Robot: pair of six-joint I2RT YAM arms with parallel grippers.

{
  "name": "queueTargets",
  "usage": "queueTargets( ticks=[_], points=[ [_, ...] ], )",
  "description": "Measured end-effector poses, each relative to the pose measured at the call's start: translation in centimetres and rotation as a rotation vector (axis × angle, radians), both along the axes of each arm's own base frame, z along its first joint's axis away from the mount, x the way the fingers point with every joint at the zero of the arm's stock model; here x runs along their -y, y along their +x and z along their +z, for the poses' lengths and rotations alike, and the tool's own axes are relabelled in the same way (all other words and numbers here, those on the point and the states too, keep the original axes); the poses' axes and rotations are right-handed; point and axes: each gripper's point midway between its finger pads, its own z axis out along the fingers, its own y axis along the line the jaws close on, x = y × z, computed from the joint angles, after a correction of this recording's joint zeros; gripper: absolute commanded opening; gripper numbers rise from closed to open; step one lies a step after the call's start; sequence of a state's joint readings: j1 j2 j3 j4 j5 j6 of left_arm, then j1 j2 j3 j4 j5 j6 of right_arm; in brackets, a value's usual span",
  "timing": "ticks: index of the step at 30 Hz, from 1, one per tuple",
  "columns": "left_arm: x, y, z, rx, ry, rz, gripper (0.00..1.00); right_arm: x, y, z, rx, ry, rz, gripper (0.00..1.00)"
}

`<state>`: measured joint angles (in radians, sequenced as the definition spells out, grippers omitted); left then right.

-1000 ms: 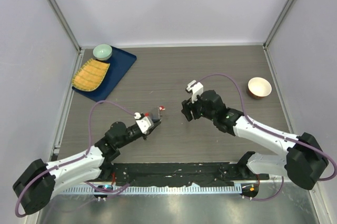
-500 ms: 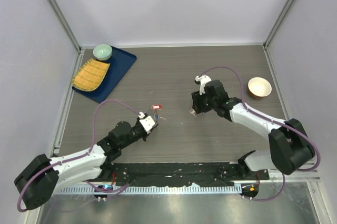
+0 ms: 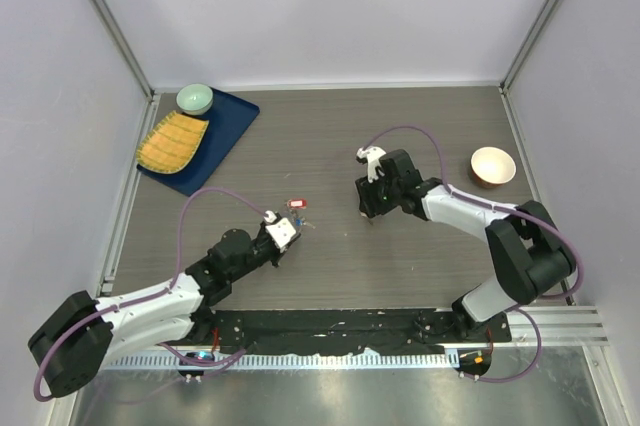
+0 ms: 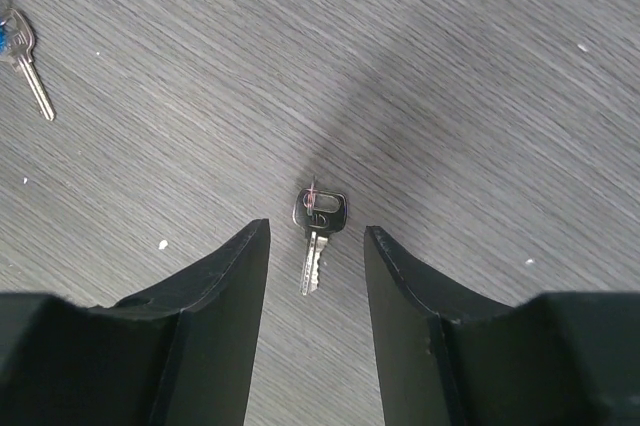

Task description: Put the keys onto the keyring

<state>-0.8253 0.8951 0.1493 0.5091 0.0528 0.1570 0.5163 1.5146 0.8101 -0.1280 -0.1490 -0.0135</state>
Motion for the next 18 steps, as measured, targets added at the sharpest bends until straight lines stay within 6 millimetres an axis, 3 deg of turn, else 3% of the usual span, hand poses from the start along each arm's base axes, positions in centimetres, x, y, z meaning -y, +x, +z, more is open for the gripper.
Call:
queueTargets(
  ticks=[8,18],
  points=[
    [0.1,0.1,0.2,0.001,-0.001,0.0,0.0,-0.5,0.5,-1.3,-0.031,-0.017,0.019,0.46],
    [0.1,0.1,0.0,-0.005,0.005,0.001,0.0,-0.7,1.0,-1.2,-0.03,-0.018,0.015,0.41]
  ],
)
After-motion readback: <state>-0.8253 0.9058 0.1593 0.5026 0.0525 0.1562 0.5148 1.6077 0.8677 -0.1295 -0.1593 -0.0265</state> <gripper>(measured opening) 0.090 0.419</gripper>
